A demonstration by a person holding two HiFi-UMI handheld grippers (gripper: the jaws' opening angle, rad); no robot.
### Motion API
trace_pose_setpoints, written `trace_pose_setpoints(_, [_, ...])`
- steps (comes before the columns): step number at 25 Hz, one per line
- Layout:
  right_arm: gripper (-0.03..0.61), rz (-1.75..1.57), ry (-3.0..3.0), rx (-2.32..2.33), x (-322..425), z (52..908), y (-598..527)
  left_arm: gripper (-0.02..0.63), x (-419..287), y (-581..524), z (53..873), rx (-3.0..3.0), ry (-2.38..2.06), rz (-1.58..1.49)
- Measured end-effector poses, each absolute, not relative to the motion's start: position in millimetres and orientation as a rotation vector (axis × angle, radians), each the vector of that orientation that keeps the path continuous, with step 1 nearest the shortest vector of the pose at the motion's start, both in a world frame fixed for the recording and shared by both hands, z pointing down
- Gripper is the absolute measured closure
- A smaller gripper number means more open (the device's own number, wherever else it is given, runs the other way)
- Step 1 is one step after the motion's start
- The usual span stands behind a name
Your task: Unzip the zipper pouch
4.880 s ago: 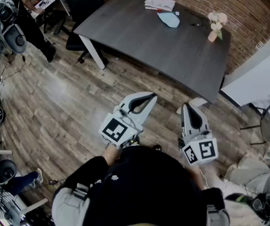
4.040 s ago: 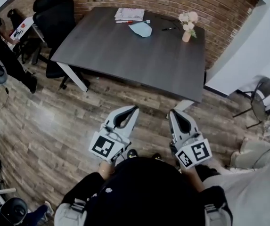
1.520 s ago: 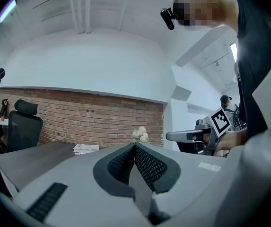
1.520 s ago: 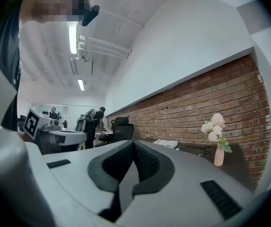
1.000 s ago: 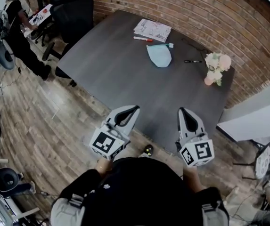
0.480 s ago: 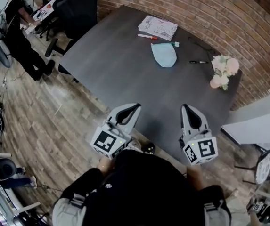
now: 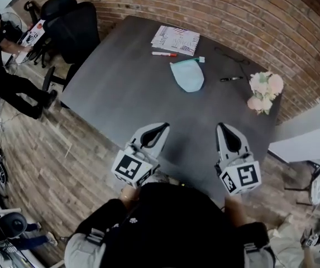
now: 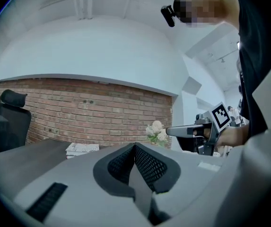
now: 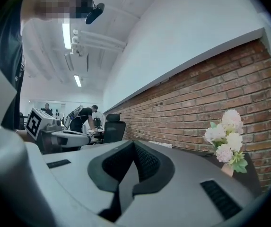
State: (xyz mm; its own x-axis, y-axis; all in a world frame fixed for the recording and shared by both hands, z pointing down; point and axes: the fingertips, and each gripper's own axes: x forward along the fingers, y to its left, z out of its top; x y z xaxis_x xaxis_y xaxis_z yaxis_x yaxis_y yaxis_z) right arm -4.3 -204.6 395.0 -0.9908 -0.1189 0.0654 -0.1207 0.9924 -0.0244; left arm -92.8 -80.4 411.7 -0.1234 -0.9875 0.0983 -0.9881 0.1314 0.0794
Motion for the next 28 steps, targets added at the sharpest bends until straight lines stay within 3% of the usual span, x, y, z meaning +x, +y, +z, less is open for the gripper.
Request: trace_pose_setpoints(28, [0.578, 0.078, -2.884, 0.484, -176.6, 441.6, -321.7, 0.611, -273.4, -182.8, 455.1, 2.138, -2.035, 0.043])
